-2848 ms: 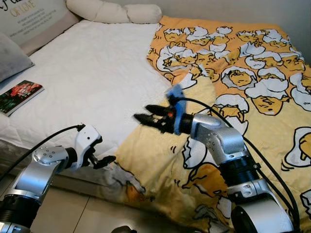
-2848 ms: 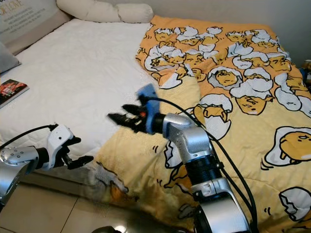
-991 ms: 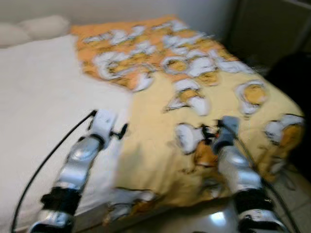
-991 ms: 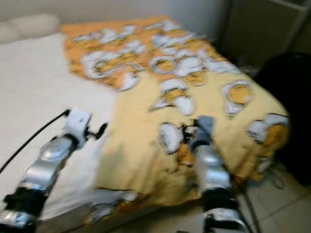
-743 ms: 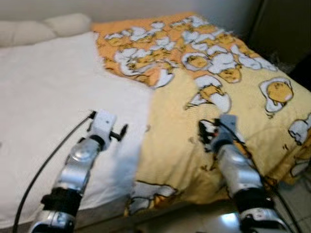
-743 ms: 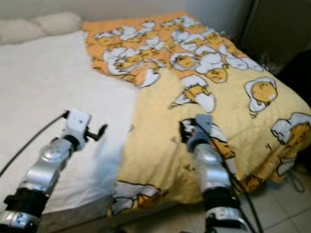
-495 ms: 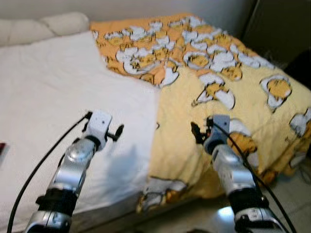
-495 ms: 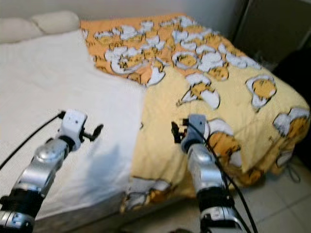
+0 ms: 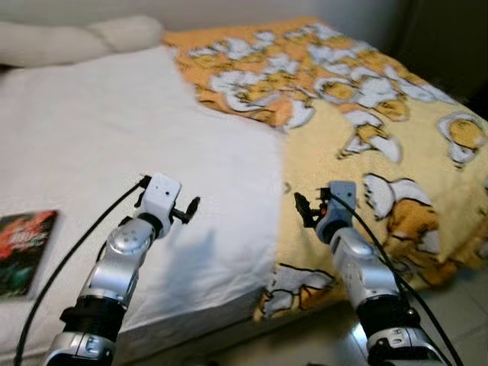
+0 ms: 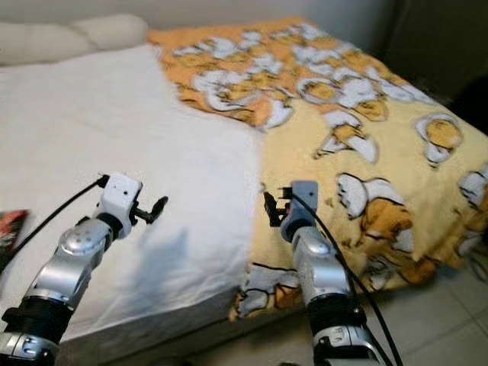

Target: Clean up the room

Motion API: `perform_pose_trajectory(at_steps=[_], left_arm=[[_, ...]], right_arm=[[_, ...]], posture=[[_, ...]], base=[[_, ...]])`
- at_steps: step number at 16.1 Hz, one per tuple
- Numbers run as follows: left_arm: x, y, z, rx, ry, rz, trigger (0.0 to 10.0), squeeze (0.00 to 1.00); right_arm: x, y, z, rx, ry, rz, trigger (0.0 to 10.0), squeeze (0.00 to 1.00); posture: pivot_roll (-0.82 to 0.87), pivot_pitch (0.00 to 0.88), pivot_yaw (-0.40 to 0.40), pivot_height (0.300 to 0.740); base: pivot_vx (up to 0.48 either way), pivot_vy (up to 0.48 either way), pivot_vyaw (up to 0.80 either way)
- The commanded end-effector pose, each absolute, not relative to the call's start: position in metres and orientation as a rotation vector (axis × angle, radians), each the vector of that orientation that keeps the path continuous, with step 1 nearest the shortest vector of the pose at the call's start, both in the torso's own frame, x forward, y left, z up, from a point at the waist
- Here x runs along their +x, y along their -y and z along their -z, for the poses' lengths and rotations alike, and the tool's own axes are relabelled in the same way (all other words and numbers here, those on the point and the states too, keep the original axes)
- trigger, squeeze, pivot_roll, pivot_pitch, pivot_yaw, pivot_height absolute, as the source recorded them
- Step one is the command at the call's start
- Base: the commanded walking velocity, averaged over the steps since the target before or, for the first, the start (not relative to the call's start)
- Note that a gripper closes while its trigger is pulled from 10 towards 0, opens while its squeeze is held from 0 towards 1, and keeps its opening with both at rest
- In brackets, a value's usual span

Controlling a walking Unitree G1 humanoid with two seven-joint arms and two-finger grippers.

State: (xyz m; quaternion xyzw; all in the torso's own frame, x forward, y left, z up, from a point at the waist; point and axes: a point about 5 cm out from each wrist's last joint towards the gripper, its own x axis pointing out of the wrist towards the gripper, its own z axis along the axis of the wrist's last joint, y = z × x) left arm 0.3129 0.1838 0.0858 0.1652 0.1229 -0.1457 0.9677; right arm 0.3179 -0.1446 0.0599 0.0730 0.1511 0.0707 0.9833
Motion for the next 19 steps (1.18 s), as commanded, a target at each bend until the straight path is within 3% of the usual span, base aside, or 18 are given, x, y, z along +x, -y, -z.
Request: perform_pose_trajectory(at_steps=[1,19], left_arm=[[0.3146,-0.1775,-0.0905,0.332,-0.227,0.317,10.0,0.0],[0.3133,-0.1742,-0.0907,0.33,-0.228,0.349,10.0,0.0]], right_arm=[[0.3179,0.1504,-0.0641,0.164,-0.276,-0.138,10.0,1.0],[0.318,0.1483,-0.0637,0.154,-0.282,-0.15,10.0,1.0]], posture=[[-0.05,0.0,0.038,0.74],[-0.05,0.0,0.048,0.74]], base=[[0.0,0.0,0.0],[0.0,0.0,0.0]])
